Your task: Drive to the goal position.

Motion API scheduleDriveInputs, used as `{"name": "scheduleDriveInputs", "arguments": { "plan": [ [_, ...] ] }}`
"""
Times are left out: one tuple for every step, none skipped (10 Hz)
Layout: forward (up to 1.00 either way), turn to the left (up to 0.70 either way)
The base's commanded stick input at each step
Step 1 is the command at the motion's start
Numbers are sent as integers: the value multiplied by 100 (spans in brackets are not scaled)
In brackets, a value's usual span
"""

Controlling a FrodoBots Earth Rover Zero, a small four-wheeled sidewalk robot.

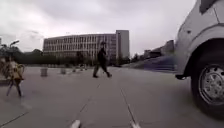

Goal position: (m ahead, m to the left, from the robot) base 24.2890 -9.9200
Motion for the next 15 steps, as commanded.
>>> {"name": "scheduleDriveInputs", "arguments": {
  "plan": [
    [70, 0],
    [70, 0],
    [70, 0],
    [70, 0],
    [70, 0],
    [70, 0],
    [70, 0],
    [70, 0],
    [70, 0],
    [70, 0],
    [70, 0],
    [70, 0],
    [70, 0],
    [70, -1],
    [70, -20]
  ]
}}
